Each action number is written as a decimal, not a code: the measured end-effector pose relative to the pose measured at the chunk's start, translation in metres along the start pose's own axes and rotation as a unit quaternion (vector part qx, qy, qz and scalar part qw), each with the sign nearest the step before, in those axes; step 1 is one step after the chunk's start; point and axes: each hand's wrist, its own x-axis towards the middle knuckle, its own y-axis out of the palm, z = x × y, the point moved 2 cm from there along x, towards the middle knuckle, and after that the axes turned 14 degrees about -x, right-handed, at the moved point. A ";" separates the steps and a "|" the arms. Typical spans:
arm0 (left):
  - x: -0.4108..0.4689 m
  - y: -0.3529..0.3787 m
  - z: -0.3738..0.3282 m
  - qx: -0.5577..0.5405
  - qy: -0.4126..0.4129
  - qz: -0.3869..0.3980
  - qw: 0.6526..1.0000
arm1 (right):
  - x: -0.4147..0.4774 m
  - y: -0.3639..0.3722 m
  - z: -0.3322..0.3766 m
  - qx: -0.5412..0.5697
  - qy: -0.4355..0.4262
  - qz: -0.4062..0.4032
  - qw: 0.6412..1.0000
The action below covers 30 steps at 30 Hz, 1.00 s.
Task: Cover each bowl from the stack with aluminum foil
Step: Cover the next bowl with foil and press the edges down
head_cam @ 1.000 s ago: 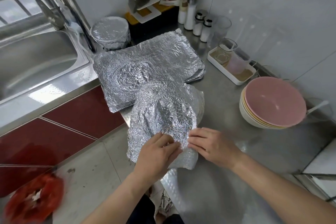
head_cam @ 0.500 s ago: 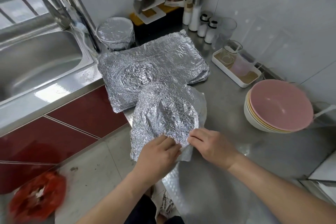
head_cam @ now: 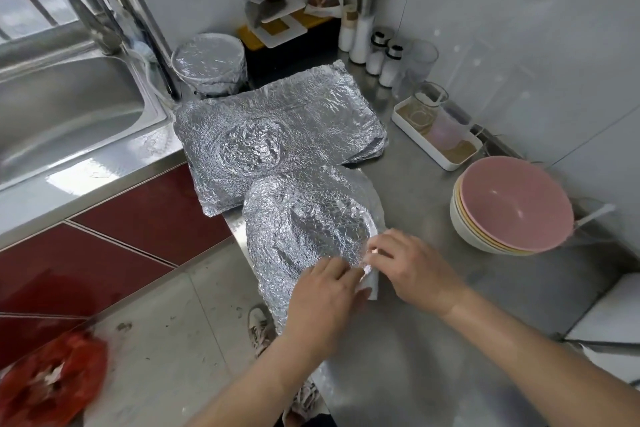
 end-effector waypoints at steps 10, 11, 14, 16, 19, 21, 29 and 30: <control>-0.023 -0.036 0.042 -0.079 0.046 0.053 0.994 | -0.013 -0.002 0.058 0.104 0.028 -0.011 0.994; -0.025 -0.037 0.043 -0.083 0.050 0.053 0.994 | -0.013 0.000 0.060 0.104 0.034 -0.014 0.994; -0.029 -0.040 0.048 -0.065 0.069 0.051 0.994 | -0.012 0.004 0.062 0.102 0.049 -0.029 0.993; -0.031 -0.040 0.050 -0.045 0.091 0.049 0.994 | -0.010 0.003 0.063 0.091 0.044 -0.039 0.994; -0.030 -0.038 0.047 -0.002 0.119 0.036 0.992 | -0.007 0.003 0.059 0.076 0.032 -0.053 0.995; -0.029 -0.031 0.043 0.022 0.125 0.029 0.992 | -0.006 0.003 0.053 0.063 0.017 -0.055 0.996; -0.015 -0.006 0.019 0.029 0.059 -0.014 0.998 | 0.002 0.004 0.016 0.074 0.030 -0.020 0.997; -0.015 -0.007 0.019 0.018 0.053 -0.013 0.998 | 0.001 0.002 0.014 0.091 0.046 -0.011 0.995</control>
